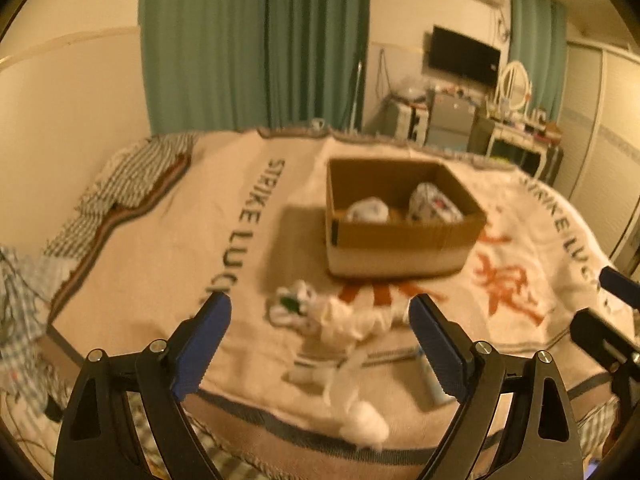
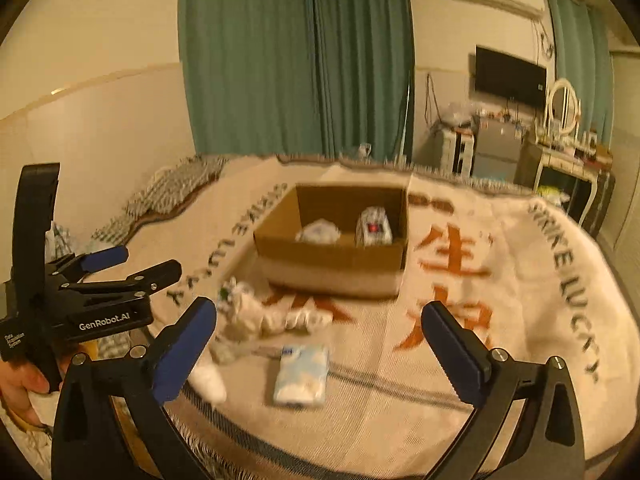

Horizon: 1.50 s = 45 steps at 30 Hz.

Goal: Organize soft objects
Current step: 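Grasp the blue tissue pack with the right tool while the left tool grasps a white sock, then drop the blue tissue pack and sock into the box, opening both tools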

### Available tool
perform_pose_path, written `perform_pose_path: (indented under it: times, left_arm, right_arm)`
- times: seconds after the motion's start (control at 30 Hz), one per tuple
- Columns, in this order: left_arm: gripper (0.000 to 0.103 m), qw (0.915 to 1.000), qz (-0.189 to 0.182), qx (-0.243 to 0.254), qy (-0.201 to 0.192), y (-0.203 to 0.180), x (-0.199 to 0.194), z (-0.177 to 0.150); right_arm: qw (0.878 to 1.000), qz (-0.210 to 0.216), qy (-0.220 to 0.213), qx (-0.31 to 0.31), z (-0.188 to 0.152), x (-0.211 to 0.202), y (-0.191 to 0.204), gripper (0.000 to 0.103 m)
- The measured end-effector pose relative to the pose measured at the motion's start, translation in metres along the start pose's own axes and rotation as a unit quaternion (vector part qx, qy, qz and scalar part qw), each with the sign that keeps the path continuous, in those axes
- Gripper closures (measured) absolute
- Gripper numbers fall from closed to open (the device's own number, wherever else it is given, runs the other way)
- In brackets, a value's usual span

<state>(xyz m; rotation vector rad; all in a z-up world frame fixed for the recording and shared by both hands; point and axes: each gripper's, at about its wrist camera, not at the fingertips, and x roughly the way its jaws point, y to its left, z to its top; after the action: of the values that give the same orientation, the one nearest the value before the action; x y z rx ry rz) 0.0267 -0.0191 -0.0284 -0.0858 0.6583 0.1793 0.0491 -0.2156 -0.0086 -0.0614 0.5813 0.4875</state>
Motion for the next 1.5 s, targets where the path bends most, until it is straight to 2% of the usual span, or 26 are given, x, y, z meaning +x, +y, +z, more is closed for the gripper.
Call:
perform_pose_path:
  times: [0.1, 0.17, 0.23, 0.33, 0.43, 0.47, 0.57, 0.77, 0.93, 1.1, 1.27, 1.5]
  left_arm:
    - [0.011, 0.9996, 0.001, 0.006, 0.029, -0.009, 0.015, -0.021]
    - [0.013, 0.9987, 0.015, 0.0, 0.049, -0.009, 0.027, -0.036]
    - [0.013, 0.997, 0.007, -0.006, 0.076, -0.01, 0.039, -0.049]
    - [0.013, 0.9933, -0.003, -0.015, 0.115, -0.011, 0.057, -0.071]
    - [0.014, 0.9906, -0.01, -0.007, 0.136, -0.011, 0.068, -0.08]
    - [0.017, 0.99, -0.013, -0.007, 0.14, -0.011, 0.07, -0.082]
    - [0.032, 0.9881, -0.031, -0.002, 0.15, -0.009, 0.074, -0.087]
    - [0.067, 0.9872, -0.068, 0.019, 0.143, -0.003, 0.071, -0.087]
    - [0.068, 0.9885, -0.08, 0.025, 0.126, 0.005, 0.065, -0.08]
    - [0.068, 0.9881, -0.096, 0.024, 0.118, 0.01, 0.061, -0.074]
    - [0.068, 0.9869, -0.101, 0.047, 0.117, 0.004, 0.058, -0.067]
    - [0.068, 0.9867, -0.121, 0.063, 0.088, -0.001, 0.044, -0.042]
  right_arm:
    - [1.0, 0.004, 0.02, 0.002, -0.019, 0.016, 0.0, 0.0]
    - [1.0, -0.009, 0.027, -0.003, -0.03, 0.026, -0.001, 0.0]
    - [0.999, -0.017, 0.028, 0.0, -0.041, 0.034, -0.003, 0.0]
    - [0.999, -0.006, 0.041, 0.019, -0.055, 0.05, -0.007, 0.0]
    - [0.999, -0.024, 0.047, 0.015, -0.063, 0.065, -0.008, 0.008]
    - [0.998, -0.022, 0.053, 0.019, -0.064, 0.069, -0.009, 0.011]
    - [0.997, -0.004, 0.07, 0.031, -0.07, 0.081, -0.009, 0.012]
    - [0.996, 0.0, 0.088, 0.016, -0.073, 0.094, 0.003, 0.016]
    - [0.994, -0.011, 0.112, 0.004, -0.079, 0.106, 0.013, 0.028]
    - [0.99, -0.002, 0.141, -0.002, -0.089, 0.117, 0.019, 0.05]
    - [0.99, 0.003, 0.141, -0.007, -0.089, 0.113, 0.022, 0.053]
    - [0.995, 0.009, 0.101, -0.004, -0.067, 0.086, 0.021, 0.055]
